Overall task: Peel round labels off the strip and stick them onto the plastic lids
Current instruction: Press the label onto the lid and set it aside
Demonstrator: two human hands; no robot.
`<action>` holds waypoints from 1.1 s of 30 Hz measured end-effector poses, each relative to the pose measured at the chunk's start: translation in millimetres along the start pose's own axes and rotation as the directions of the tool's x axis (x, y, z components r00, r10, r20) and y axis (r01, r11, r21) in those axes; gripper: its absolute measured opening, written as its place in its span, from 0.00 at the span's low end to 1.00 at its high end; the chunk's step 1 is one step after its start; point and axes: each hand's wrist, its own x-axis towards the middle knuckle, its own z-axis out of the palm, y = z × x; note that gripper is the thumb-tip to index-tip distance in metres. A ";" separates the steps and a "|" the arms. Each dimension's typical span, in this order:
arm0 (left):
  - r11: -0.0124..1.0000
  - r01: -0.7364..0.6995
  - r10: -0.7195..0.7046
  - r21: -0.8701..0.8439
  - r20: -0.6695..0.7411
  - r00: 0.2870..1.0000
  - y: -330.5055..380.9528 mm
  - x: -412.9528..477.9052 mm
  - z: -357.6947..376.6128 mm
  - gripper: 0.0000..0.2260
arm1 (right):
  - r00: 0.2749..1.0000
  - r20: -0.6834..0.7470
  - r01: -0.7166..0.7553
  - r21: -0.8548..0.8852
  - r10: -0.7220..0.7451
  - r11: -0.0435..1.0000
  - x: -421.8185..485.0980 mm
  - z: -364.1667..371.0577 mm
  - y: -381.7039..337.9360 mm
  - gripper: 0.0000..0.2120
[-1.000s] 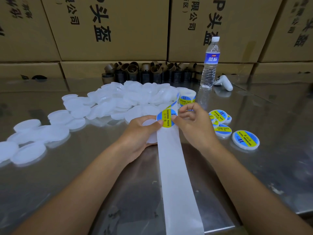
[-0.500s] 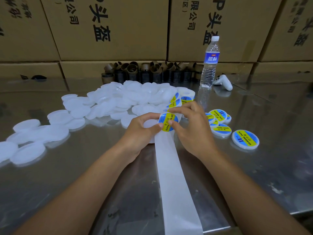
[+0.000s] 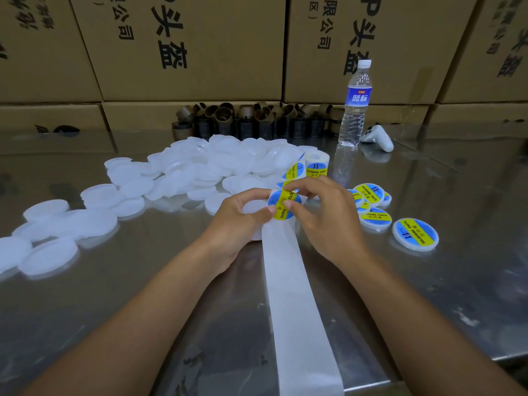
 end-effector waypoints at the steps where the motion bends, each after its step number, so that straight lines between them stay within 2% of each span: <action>1: 1.000 0.004 -0.004 -0.002 -0.004 1.000 0.2 0.0 0.2 0.08 | 1.000 0.000 0.001 0.003 -0.001 1.000 -0.1 0.1 0.1 0.09; 6: 0.999 0.026 -0.026 -0.035 0.007 1.000 1.5 0.1 0.1 0.08 | 1.000 -0.013 0.017 0.022 -0.017 1.000 -0.5 0.2 -0.1 0.09; 11: 0.986 0.080 -0.071 -0.144 0.068 0.995 5.0 0.1 1.0 0.07 | 0.999 -0.032 0.040 0.028 -0.039 0.999 -0.4 0.6 -0.4 0.07; 15: 0.974 0.118 -0.111 -0.192 0.050 0.993 7.1 1.7 3.3 0.14 | 0.997 -0.046 0.071 0.019 -0.070 0.997 -1.2 1.5 -0.9 0.08; 21: 0.982 0.108 -0.112 -0.157 -0.012 0.994 6.7 2.2 3.8 0.11 | 0.996 0.023 0.086 0.059 -0.088 0.995 -2.5 1.0 -2.5 0.08; 24: 0.985 0.101 -0.108 -0.141 -0.038 0.993 5.3 3.8 2.5 0.09 | 0.993 0.104 0.041 0.107 -0.052 0.993 -4.5 -0.4 -6.3 0.09; 27: 0.987 0.092 -0.103 -0.129 -0.083 0.991 3.7 4.6 1.3 0.07 | 0.988 0.152 -0.070 0.205 0.039 0.976 -5.8 -2.0 -12.2 0.13; 33: 0.994 0.077 -0.085 -0.078 -0.107 0.991 1.3 5.5 1.7 0.07 | 0.972 0.141 -0.229 0.440 0.185 0.868 -0.4 -6.2 -20.8 0.19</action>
